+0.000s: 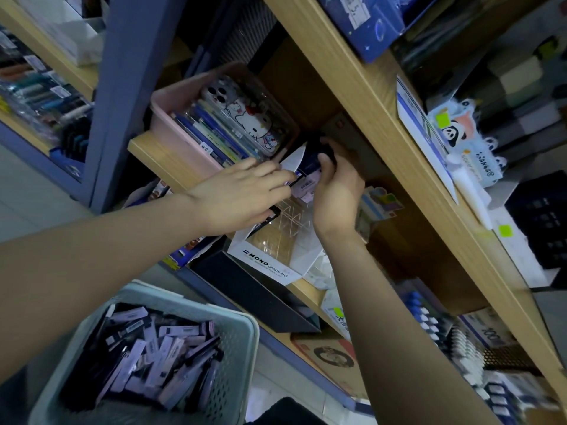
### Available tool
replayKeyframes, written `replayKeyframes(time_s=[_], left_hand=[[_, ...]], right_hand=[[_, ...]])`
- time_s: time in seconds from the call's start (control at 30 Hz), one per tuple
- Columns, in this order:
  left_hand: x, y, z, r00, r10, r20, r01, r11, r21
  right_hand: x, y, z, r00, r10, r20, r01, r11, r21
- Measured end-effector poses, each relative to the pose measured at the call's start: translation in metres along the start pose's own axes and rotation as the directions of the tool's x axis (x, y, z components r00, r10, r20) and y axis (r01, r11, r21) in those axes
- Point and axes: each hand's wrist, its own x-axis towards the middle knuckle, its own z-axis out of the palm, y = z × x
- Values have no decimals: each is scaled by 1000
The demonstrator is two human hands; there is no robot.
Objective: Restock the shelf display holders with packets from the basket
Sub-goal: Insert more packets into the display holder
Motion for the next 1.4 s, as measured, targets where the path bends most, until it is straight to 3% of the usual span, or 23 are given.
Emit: replayKeyframes(time_s=[0.27,0.4,0.57,0.8,0.9,1.03,1.17,1.27,1.4], left_hand=[[-1,-1,-1,999,-39,32,39,999,-29],[0,0,0,997,-44,62,45,999,-18],[0,1,-1,996,-47,69,48,999,-13],[-3,9,-11,990,-57,130,51,997,50],[-15,16,-17,991,-68,114,58,995,83],[-49,34,-26,993,-72,93,60,990,128],[-99,60,-20,974,-71,214,42,990,136],[-145,80,-1,922,-102,373,52,989,141],[-205,107,30,775,-216,593,212,974,77]], right_hand=[[22,-10,8,956,292,-20,-288,950,121],[24,-6,6,931,363,49,-363,899,246],[25,4,7,986,164,14,-164,986,-15],[21,1,0,998,27,65,0,921,-389],[3,6,4,998,-48,32,56,942,-332],[-57,13,8,964,-251,-88,238,961,-141],[-126,39,19,932,-360,44,360,933,7],[-179,66,42,914,-329,238,327,944,50],[-244,99,76,810,-202,551,221,975,33]])
